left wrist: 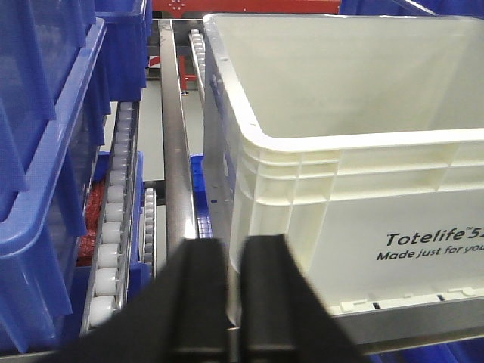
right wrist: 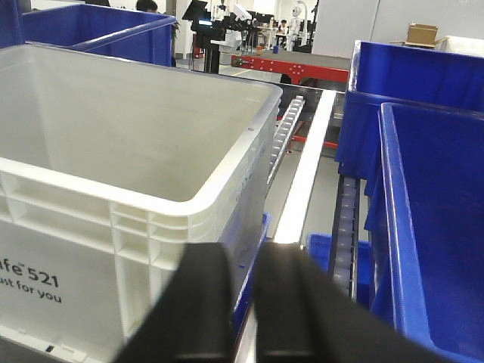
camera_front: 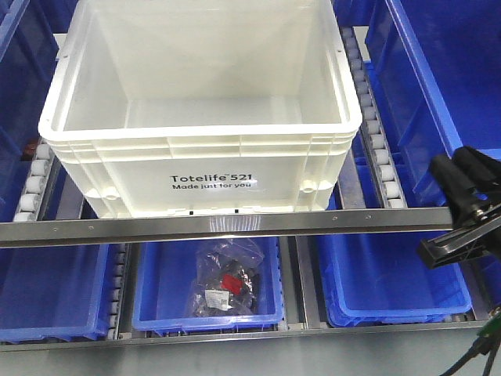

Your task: Place moving items into box and shelve

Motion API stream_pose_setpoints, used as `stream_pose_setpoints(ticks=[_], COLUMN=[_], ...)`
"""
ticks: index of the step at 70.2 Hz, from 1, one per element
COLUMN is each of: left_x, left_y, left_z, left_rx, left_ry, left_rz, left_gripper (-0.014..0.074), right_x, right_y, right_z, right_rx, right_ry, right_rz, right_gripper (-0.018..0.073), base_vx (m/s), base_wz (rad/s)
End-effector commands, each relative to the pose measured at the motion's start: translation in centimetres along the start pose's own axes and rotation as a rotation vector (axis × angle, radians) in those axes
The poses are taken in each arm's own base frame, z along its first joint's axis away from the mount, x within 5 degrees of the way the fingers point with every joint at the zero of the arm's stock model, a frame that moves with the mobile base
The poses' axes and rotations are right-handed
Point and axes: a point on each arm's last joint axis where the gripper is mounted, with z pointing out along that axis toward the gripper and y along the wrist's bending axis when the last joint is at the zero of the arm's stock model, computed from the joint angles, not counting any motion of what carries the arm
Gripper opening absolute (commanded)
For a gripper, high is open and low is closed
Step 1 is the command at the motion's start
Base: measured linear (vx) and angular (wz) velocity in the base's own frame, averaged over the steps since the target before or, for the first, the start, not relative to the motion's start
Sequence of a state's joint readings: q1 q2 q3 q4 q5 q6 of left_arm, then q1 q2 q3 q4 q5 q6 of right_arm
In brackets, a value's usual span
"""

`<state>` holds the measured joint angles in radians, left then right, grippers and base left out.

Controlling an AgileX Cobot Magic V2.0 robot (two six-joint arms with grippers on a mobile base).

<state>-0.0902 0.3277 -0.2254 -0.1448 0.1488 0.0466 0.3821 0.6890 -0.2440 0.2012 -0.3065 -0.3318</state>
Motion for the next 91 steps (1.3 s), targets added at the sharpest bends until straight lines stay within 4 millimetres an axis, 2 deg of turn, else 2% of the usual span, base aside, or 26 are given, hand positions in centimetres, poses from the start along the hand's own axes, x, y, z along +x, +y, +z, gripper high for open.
stream_pose_setpoints(ticks=[1,52,56,62,70,77,81,91], left_x=[-1.6,-1.6,-1.5,-0.1,3.6,6.7,6.9,6.5], left_y=[-0.1,-0.1,-0.1,0.0,0.3,0.7,0.7,0.7], left_z=[0.0,0.0,-0.5,-1.6,-2.2,-1.9,-1.8,-1.9], left_rx=[0.005,0.003,0.006,0.013,0.015,0.011,0.007,0.002], left_ry=[-0.099,-0.097,-0.119,-0.122,-0.126,-0.154,-0.112,-0.142], left_rz=[-0.015,-0.001,0.008,0.008,0.012,0.005,0.026,0.059], left_gripper=[-0.003,-0.0028,-0.0028,-0.0028,-0.0028,-0.0028,-0.0028,-0.0028], right_x=[-1.8,-1.7,-1.7,-1.7,-1.7,-1.7,-1.6,-1.6], right_y=[-0.4,-0.4,-0.4,-0.4,-0.4,-0.4,-0.4,-0.4], right_z=[0.1,0.2,0.2,0.2,0.2,0.2,0.2,0.2], right_rx=[0.038,0.034,0.034,0.034,0.034,0.034,0.033,0.032], right_ry=[-0.119,-0.109,-0.11,-0.109,-0.109,-0.11,-0.105,-0.103], right_rz=[-0.009,-0.007,-0.007,-0.007,-0.007,-0.007,-0.007,-0.007], right_gripper=[-0.0022,-0.0015,-0.0015,-0.0015,-0.0015,-0.0015,-0.0015,-0.0015], base_vx=[0.0,0.0,0.0,0.0,0.0,0.0,0.0,0.0], base_wz=[0.0,0.0,0.0,0.0,0.0,0.0,0.0,0.0])
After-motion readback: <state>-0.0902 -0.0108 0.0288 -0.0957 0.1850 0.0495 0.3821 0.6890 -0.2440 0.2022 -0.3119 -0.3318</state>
